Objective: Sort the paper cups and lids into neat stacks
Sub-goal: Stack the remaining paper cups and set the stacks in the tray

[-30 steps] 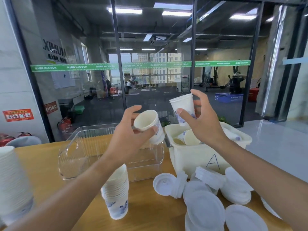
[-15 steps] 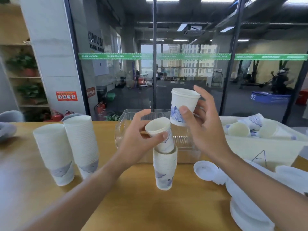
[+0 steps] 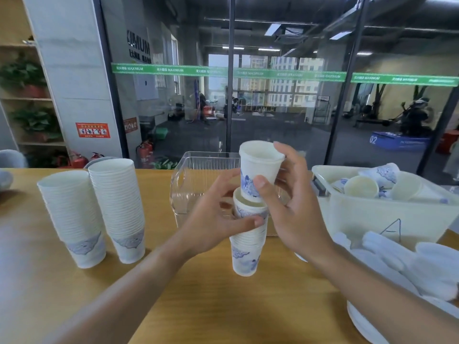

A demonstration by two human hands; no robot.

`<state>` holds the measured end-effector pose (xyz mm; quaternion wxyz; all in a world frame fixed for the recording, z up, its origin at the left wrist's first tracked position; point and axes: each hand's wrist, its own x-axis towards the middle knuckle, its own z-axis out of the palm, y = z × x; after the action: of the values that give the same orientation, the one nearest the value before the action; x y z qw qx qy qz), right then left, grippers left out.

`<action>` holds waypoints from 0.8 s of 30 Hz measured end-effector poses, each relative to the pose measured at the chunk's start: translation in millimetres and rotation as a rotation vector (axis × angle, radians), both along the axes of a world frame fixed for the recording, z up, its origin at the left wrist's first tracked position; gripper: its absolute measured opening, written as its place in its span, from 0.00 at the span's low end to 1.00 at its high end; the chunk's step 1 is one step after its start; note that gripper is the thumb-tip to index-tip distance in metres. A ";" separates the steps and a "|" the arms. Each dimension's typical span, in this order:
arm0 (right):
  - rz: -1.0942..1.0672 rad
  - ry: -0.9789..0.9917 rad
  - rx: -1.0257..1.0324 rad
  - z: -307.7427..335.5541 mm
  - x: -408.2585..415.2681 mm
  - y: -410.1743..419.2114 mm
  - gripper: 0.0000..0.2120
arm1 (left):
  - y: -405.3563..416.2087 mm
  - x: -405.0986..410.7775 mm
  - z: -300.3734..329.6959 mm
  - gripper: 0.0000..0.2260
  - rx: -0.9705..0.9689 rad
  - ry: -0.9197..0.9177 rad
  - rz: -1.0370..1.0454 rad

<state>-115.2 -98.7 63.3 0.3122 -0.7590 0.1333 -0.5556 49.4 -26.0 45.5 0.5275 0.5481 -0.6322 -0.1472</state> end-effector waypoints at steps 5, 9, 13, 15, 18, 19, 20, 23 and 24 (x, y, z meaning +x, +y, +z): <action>-0.037 0.070 0.093 -40.2 5.2 -1.0 0.26 | -1.7 -0.7 -34.0 0.36 0.060 0.071 -0.003; -0.021 0.119 0.195 -67.2 10.3 -1.6 0.30 | -0.7 2.5 -61.9 0.35 0.134 0.071 0.006; 0.025 0.100 0.224 -89.8 14.5 0.5 0.34 | -0.1 6.3 -71.2 0.33 0.171 0.040 -0.009; 0.054 0.107 0.255 -96.5 15.9 3.0 0.38 | -0.5 7.3 -74.2 0.34 0.171 0.028 -0.008; 0.088 0.137 0.315 -99.0 15.4 1.0 0.43 | -0.7 7.5 -78.8 0.33 0.189 0.008 -0.007; 0.087 0.146 0.317 -98.9 14.8 -1.6 0.44 | -0.7 7.9 -79.2 0.34 0.193 -0.002 -0.011; 0.084 0.150 0.316 -98.6 14.4 -4.2 0.45 | -0.7 8.5 -78.8 0.35 0.192 -0.013 -0.017; 0.093 0.141 0.299 -97.0 14.6 -6.8 0.42 | 1.7 12.2 -73.9 0.36 0.171 -0.036 -0.022; 0.101 0.139 0.289 -96.1 14.9 -5.9 0.40 | 2.5 13.5 -72.1 0.35 0.159 -0.046 -0.025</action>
<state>-100.3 -104.6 -32.8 0.4356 -0.7485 0.1949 -0.4604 62.8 -23.5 -26.6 0.4658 0.5836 -0.6372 -0.1908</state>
